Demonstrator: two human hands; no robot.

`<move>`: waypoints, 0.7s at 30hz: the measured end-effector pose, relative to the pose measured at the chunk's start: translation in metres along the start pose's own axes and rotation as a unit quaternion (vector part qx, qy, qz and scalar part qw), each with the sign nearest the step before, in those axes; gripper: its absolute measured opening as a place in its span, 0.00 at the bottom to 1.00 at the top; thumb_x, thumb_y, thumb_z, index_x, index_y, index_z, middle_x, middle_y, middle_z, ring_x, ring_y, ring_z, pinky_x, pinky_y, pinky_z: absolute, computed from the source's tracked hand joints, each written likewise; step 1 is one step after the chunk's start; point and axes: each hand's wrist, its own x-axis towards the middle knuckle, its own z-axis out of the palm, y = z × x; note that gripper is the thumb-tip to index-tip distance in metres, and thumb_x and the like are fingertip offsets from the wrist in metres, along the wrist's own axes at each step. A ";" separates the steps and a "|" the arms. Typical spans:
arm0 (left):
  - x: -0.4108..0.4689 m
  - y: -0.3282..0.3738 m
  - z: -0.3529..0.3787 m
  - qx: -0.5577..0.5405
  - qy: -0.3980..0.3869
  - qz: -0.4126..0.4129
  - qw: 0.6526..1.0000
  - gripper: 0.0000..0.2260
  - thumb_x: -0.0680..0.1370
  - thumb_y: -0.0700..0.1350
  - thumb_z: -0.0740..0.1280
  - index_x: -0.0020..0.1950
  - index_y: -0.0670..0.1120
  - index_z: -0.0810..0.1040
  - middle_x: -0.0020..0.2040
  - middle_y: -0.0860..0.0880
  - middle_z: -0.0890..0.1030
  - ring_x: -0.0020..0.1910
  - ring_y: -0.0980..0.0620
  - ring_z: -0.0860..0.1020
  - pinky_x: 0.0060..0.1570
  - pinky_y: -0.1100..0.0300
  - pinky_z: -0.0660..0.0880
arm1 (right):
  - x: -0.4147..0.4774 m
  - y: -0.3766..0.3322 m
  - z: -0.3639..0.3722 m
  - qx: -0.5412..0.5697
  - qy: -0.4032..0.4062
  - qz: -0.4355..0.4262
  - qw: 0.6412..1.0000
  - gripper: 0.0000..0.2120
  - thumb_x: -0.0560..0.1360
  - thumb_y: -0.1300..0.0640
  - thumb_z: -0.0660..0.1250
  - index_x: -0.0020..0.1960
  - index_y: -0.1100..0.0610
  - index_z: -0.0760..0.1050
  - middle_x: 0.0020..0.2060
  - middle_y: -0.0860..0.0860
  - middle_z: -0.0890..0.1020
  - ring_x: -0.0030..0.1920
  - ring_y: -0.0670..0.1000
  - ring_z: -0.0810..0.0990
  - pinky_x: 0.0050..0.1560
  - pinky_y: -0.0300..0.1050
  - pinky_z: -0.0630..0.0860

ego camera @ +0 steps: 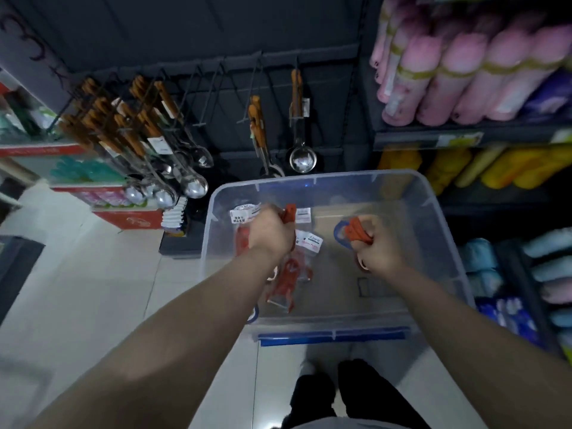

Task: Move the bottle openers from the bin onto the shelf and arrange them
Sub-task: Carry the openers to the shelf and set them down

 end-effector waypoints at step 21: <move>-0.208 0.381 0.226 -0.086 -0.258 0.384 0.882 0.08 0.76 0.46 0.69 0.51 0.42 0.81 0.48 0.43 0.84 0.49 0.44 0.80 0.49 0.55 0.75 | -0.160 0.095 -0.405 -0.074 0.435 0.180 0.879 0.15 0.75 0.55 0.64 0.61 0.47 0.71 0.54 0.52 0.82 0.55 0.57 0.79 0.53 0.49 0.75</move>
